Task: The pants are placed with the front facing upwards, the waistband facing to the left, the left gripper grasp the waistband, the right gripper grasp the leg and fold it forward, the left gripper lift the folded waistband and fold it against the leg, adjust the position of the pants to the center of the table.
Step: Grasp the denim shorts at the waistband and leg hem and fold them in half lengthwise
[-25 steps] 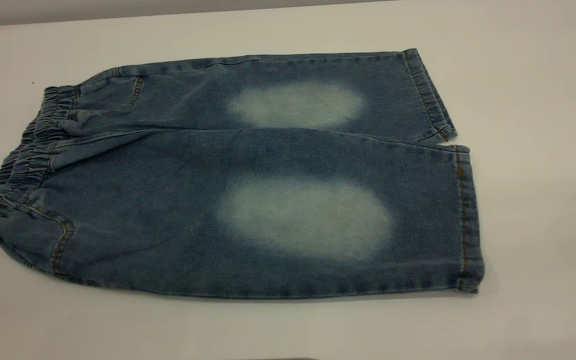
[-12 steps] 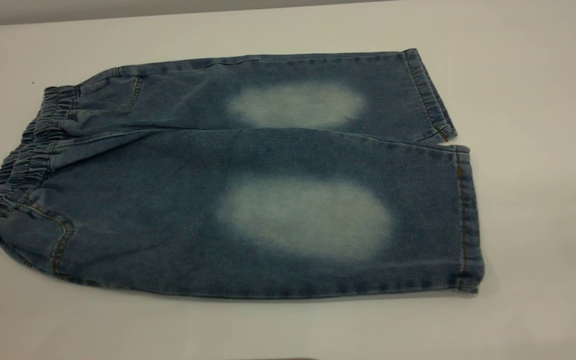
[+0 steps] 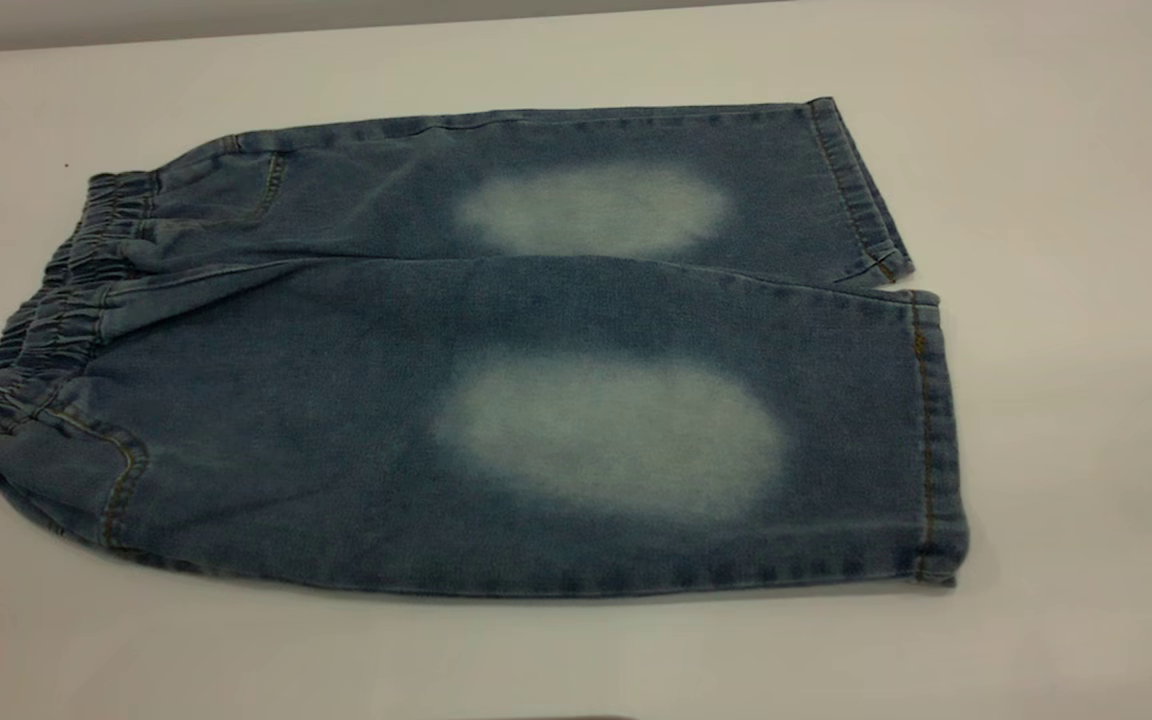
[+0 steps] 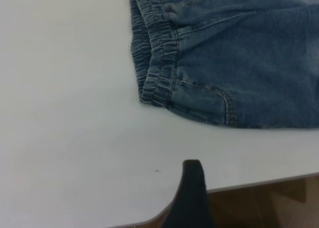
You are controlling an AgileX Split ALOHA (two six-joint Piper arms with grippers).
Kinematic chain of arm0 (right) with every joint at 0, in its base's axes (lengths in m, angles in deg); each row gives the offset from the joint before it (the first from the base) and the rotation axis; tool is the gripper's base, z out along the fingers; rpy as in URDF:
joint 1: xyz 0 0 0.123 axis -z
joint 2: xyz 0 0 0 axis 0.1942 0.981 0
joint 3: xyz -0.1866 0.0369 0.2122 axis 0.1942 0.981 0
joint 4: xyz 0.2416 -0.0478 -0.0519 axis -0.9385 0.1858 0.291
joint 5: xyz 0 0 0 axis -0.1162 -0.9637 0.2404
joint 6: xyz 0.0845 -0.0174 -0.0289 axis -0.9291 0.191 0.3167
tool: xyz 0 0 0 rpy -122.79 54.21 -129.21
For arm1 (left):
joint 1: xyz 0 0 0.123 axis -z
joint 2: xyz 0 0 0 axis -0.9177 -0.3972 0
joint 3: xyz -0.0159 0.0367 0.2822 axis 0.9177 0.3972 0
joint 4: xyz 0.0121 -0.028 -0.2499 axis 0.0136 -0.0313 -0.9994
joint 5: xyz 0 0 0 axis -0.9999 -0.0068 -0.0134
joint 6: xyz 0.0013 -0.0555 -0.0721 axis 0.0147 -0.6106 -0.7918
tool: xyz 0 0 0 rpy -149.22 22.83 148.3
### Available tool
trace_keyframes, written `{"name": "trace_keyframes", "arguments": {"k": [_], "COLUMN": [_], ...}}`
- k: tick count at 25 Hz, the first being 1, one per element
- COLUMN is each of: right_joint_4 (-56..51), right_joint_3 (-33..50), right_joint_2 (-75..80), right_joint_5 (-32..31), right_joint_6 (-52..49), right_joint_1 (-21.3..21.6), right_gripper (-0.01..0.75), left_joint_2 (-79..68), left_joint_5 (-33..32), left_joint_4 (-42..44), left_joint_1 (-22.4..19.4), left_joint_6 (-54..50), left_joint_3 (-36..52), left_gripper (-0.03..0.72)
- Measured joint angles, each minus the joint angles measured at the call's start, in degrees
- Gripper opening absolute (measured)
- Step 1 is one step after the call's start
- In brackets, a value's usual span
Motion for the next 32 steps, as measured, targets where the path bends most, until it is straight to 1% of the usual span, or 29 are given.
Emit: {"name": "trace_keyframes", "arguments": {"k": [25, 29, 32], "right_joint_4": [-1.4, -6.1, -10.7], "right_joint_3": [0.0, -0.1, -0.4], "right_joint_2": [0.0, 3.0, 8.4], "right_joint_5": [0.1, 0.7, 2.7], "right_joint_6": [0.0, 0.9, 4.3], "right_joint_1": [0.0, 0.0, 0.0], "right_gripper": [0.456, 0.454, 0.454], "left_joint_2": [0.0, -1.0, -7.2], "left_joint_5": [0.0, 1.8, 4.9], "left_joint_4": [0.0, 0.7, 3.0], "left_joint_1": [0.0, 0.0, 0.0], "left_joint_6": [-0.2, -2.8, -6.0], "left_joint_3": [0.0, -0.7, -2.1], "left_gripper": [0.571, 0.571, 0.571]}}
